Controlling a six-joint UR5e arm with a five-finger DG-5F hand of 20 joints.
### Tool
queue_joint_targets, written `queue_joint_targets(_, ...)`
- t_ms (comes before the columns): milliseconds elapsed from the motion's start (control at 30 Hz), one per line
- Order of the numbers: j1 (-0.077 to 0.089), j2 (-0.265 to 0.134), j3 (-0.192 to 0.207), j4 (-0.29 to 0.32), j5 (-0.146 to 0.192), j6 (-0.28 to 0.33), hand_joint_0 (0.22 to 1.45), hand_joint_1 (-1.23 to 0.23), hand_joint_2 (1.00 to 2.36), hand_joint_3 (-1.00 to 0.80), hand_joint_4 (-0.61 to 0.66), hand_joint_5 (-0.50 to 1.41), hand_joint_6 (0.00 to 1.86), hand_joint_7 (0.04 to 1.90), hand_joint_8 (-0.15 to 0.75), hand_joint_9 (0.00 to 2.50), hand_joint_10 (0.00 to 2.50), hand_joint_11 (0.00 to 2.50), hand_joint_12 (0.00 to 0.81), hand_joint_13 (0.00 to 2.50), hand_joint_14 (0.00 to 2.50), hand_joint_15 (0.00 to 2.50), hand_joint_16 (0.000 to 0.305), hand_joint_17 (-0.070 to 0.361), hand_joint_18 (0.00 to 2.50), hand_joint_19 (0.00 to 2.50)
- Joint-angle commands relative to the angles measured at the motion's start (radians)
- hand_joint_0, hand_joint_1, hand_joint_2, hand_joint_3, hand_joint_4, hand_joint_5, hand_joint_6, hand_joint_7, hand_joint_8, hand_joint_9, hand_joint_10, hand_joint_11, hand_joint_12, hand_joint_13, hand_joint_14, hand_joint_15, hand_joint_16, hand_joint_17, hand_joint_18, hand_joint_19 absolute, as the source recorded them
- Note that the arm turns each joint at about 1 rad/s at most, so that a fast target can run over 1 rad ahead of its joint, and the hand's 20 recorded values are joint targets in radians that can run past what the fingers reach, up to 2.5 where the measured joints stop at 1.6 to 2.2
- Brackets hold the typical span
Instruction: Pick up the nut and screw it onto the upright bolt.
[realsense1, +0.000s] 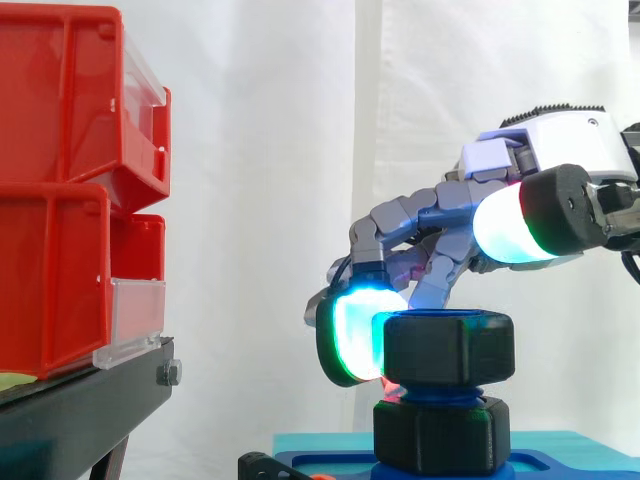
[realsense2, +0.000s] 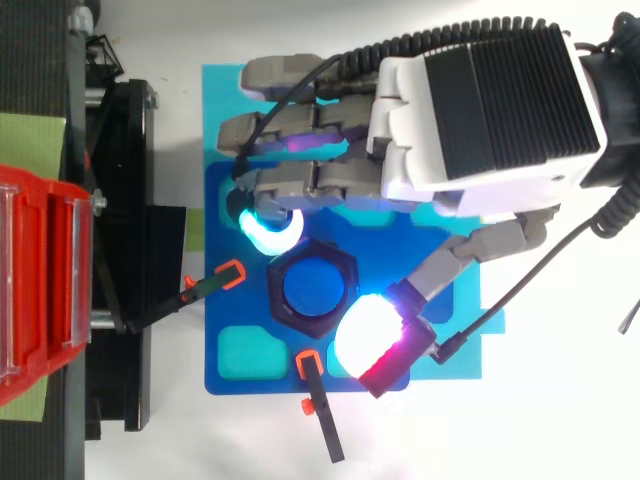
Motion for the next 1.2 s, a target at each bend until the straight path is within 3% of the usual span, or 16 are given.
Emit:
queue_joint_targets(0,-0.004,0.000,0.001,0.000,0.000,0.000,0.47,-0.32,1.00,-0.50,0.17,0.02,0.50,1.42,0.272,0.82,0.00,0.00,0.286,0.35,0.00,0.00,0.028,0.064,0.00,0.00)
queue_joint_targets(233,-0.008,0.000,0.001,0.000,0.000,0.003,0.47,-0.33,1.00,-0.50,0.13,0.03,0.50,1.48,0.272,0.94,0.00,0.00,0.272,0.43,0.00,0.00,0.026,0.058,0.00,0.00)
queue_joint_targets(500,-0.016,0.000,0.030,-0.011,-0.009,0.006,0.48,-0.34,1.00,-0.50,0.10,0.06,0.53,1.45,0.263,1.19,0.00,0.00,0.244,0.60,0.00,0.00,0.021,0.047,0.10,0.00)
queue_joint_targets(667,-0.018,0.000,0.047,-0.039,-0.012,0.006,0.48,-0.36,1.00,-0.50,0.04,0.08,0.58,1.37,0.224,1.64,0.00,0.08,0.184,0.97,0.00,0.00,0.011,0.026,0.48,0.00)
queue_joint_targets(833,-0.019,0.002,0.067,-0.057,-0.012,0.006,0.48,-0.37,1.00,-0.50,0.04,0.08,0.61,1.33,0.263,1.93,0.01,0.22,0.167,1.20,0.00,0.00,0.007,0.016,0.77,0.00)
queue_joint_targets(933,-0.021,0.000,0.093,-0.073,-0.012,0.005,0.48,-0.35,1.00,-0.50,0.05,0.08,0.60,1.34,0.285,1.92,0.01,0.23,0.176,1.20,0.00,0.01,0.009,0.020,0.78,0.00)
queue_joint_targets(1000,-0.021,0.000,0.110,-0.085,-0.012,0.005,0.48,-0.34,1.00,-0.50,0.09,0.07,0.51,1.48,0.312,1.84,0.01,0.25,0.196,1.13,0.00,0.01,0.013,0.030,0.69,0.00)
queue_joint_targets(1167,-0.021,0.000,0.145,-0.102,-0.020,0.003,0.47,-0.33,1.00,-0.50,0.14,0.03,0.50,1.39,0.308,1.65,0.01,0.25,0.227,1.01,0.00,0.00,0.019,0.042,0.58,0.00)
